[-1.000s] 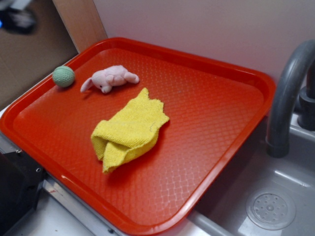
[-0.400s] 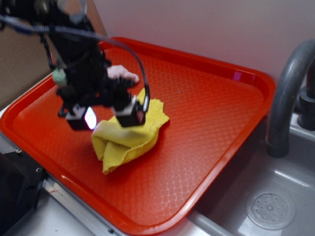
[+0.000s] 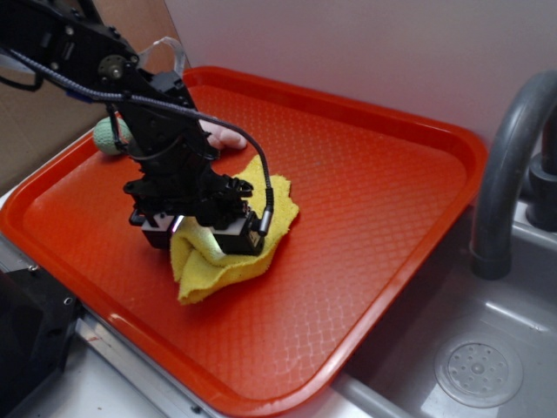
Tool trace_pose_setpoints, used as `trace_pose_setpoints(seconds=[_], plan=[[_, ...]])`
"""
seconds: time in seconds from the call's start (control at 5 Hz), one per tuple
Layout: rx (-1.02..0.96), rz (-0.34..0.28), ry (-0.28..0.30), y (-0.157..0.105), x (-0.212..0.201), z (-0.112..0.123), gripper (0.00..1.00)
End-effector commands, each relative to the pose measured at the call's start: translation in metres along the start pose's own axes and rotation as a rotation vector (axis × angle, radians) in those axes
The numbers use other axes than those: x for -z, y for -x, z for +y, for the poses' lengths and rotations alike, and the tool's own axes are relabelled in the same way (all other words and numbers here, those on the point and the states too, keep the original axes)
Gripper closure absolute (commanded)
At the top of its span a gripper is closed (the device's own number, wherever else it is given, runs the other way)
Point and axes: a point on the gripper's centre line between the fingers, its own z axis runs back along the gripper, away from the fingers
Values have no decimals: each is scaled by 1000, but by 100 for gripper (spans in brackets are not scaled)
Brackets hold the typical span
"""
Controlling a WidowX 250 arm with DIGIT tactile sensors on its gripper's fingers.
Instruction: Grab the yellow cloth.
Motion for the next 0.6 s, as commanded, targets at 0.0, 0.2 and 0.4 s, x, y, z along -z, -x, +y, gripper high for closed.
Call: trace_pose_setpoints(seconds=[0.0, 0.2, 0.4], plan=[[129, -60, -54, -17, -54, 16, 100], [379, -84, -30, -35, -105, 42, 100], [490, -192, -49, -53, -160, 69, 100]])
